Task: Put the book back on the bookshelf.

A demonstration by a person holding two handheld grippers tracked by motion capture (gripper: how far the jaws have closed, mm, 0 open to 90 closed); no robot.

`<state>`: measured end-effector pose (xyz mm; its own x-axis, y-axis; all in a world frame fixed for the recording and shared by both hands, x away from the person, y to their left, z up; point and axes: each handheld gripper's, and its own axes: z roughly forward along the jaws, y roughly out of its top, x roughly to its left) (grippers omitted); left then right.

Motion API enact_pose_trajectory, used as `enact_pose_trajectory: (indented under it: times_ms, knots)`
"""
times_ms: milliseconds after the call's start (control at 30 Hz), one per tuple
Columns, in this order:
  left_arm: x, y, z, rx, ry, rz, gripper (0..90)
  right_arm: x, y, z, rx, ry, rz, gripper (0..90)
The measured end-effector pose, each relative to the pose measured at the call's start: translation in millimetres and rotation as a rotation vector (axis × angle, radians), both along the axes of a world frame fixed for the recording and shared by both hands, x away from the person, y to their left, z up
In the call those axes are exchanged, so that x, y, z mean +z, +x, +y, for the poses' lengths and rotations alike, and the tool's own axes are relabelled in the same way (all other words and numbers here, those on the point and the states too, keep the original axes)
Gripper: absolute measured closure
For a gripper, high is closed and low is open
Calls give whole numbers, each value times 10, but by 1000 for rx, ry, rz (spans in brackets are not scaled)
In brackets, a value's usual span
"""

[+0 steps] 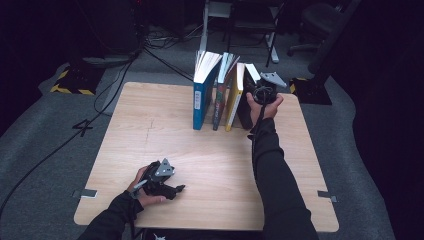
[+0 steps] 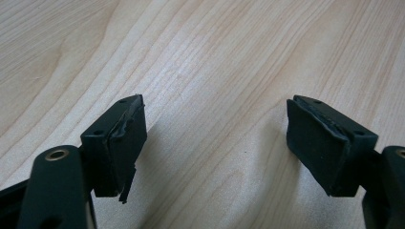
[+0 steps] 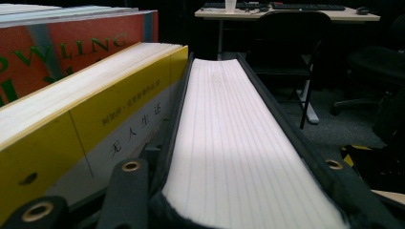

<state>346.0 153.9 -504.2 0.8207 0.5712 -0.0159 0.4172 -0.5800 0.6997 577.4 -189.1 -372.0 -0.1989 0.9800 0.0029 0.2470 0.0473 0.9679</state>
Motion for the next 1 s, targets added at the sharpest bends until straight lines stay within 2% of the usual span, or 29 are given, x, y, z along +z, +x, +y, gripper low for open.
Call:
enact_pose_trajectory:
  times_ms: [133, 267, 467, 567, 700, 1000]
  knots:
    - [1, -7, 1, -3, 2, -3, 223, -28, 41, -24, 32, -13, 0, 529]
    - [1, -8, 1, -4, 1, -2, 223, -55, 59, -59, 69, -36, 36, 518]
    - [1, -10, 1, -4, 1, -2, 223, -45, 31, -47, 64, -45, 60, 503]
    - [0, -13, 0, 0, 0, -1, 223, -45, 36, -91, 91, -35, 119, 431]
    - [0, -14, 0, 1, 0, -1, 224, -57, 3, -144, 97, -50, 146, 403]
    - [0, -14, 1, 1, 2, -1, 223, -57, -184, -210, 133, -100, 144, 372]
